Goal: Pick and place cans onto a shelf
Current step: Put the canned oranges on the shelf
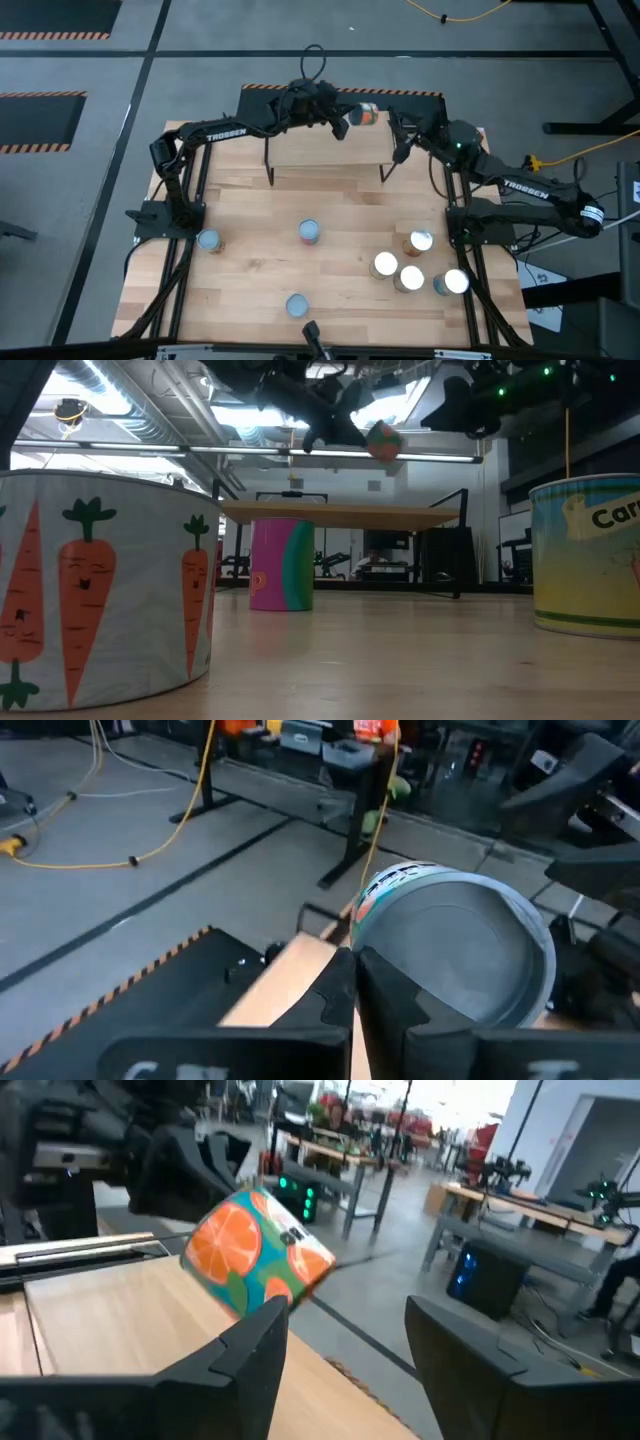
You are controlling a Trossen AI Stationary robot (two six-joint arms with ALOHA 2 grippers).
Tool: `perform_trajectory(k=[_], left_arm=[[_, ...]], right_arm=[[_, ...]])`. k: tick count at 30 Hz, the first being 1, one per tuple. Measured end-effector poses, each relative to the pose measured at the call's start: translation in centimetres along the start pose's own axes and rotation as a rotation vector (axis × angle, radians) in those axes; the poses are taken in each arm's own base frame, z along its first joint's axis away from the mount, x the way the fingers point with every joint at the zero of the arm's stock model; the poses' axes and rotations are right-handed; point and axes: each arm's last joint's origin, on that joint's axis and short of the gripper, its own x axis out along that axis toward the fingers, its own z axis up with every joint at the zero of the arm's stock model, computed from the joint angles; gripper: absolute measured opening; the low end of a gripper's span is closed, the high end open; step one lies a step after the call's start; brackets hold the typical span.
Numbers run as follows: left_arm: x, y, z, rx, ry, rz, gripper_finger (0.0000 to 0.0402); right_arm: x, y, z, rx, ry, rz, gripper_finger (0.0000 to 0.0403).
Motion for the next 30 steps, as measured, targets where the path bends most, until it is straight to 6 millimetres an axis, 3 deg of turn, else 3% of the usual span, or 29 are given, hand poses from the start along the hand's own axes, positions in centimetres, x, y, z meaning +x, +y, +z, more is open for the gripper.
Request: perform_trajectory(k=[8,14,23,30], left_arm=[[-1.0,0.4,4.0,-0.005,-0.092,0.01,0.0],[-0.9,0.6,5.7,-0.006,-0.148,0.009,0.0],[2.6,1.6,6.7,-0.011,-0.04,-0.004,0.0],[5.2,3.0,4.6,-0.026,0.142,0.045,0.0]], right_arm=[[-0.5,-1.6,3.6,-0.007,0.048,-0.038,0.0208],[-0.6,-2.1,4.4,-0.005,0.037,-0.058,0.0208],[-0.6,-2.4,4.3,-0.054,0.042,-0.071,0.0208],[-0.7,-2.3,3.7,-0.069,0.107,-0.059,0.0208]])
